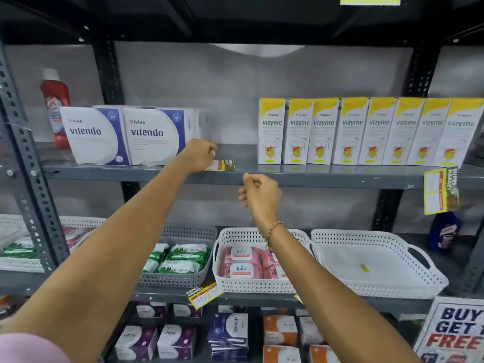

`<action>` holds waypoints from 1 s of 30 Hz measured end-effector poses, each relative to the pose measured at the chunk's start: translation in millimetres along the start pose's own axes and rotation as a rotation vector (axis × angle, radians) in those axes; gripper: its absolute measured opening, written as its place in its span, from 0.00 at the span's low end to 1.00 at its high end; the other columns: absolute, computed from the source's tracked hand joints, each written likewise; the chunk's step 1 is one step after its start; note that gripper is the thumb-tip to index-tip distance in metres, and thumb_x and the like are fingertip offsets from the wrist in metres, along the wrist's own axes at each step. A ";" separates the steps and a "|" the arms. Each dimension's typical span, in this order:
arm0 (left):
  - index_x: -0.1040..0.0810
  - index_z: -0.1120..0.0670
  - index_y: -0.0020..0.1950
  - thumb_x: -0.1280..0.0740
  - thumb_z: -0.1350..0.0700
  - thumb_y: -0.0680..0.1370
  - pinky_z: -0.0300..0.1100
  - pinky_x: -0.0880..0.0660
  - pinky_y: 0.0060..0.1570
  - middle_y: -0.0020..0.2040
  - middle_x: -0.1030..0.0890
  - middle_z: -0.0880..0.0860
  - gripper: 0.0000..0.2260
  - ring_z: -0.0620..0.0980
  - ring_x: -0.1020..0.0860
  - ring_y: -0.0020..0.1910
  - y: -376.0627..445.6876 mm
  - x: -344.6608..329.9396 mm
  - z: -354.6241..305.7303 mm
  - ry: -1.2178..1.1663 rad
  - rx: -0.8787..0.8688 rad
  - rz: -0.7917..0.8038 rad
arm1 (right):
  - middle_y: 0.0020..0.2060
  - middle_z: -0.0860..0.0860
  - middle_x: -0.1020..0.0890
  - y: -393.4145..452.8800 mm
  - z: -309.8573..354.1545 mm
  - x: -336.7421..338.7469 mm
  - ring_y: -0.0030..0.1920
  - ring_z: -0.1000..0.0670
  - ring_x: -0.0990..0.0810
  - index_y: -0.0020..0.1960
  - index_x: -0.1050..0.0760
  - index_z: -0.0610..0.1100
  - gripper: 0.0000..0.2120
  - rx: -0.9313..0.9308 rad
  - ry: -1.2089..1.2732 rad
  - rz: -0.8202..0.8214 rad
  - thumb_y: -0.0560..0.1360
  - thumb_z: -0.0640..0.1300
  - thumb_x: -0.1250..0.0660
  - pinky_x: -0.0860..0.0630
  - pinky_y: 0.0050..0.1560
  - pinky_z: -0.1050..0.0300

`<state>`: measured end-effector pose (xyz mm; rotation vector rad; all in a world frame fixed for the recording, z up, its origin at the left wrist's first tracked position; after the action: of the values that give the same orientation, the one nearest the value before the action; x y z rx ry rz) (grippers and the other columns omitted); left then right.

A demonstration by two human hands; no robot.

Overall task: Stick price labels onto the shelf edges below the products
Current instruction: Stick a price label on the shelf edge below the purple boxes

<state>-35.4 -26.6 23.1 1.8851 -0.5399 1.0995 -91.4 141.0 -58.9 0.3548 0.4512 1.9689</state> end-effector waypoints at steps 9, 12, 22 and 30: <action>0.29 0.58 0.45 0.48 0.56 0.81 0.49 0.32 0.58 0.54 0.25 0.61 0.12 0.58 0.28 0.55 16.9 -16.1 1.0 0.087 -0.019 0.328 | 0.28 0.42 0.20 0.4 -2.8 -53.7 0.21 0.50 0.21 0.43 0.23 0.35 0.15 -0.412 0.361 0.172 0.77 0.48 0.35 0.24 0.22 0.63; 0.30 0.58 0.65 0.43 0.52 0.80 0.53 0.33 0.66 0.67 0.27 0.57 0.17 0.58 0.30 0.66 20.8 -17.8 6.5 0.142 0.007 0.365 | 0.26 0.42 0.20 2.0 1.2 -61.6 0.20 0.51 0.22 0.41 0.24 0.35 0.15 -0.432 0.412 0.143 0.76 0.48 0.34 0.24 0.21 0.63; 0.21 0.56 0.43 0.35 0.42 0.72 0.44 0.28 0.37 0.40 0.22 0.57 0.17 0.55 0.29 0.34 32.9 -23.4 9.1 0.195 -0.031 0.478 | 0.26 0.42 0.20 6.7 -2.9 -66.3 0.20 0.49 0.22 0.36 0.23 0.35 0.17 -0.460 0.366 0.058 0.74 0.49 0.31 0.24 0.20 0.63; 0.21 0.58 0.51 0.41 0.50 0.80 0.45 0.27 0.39 0.46 0.19 0.58 0.14 0.56 0.23 0.35 40.5 -14.6 8.1 0.110 -0.044 0.406 | 0.29 0.44 0.18 31.2 24.0 -37.2 0.28 0.47 0.22 0.33 0.23 0.41 0.17 -0.004 -0.225 -0.064 0.72 0.53 0.31 0.27 0.30 0.57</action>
<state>-67.8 -55.9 27.5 1.7057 -0.9018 1.4296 -90.2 98.8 -25.0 0.5461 0.3094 1.8418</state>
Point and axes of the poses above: each hand's wrist, its own y-axis towards the middle knuckle, its own x-axis out of the back of the hand, z = x × y, the point moved 5 cm from there along y, towards the middle knuckle
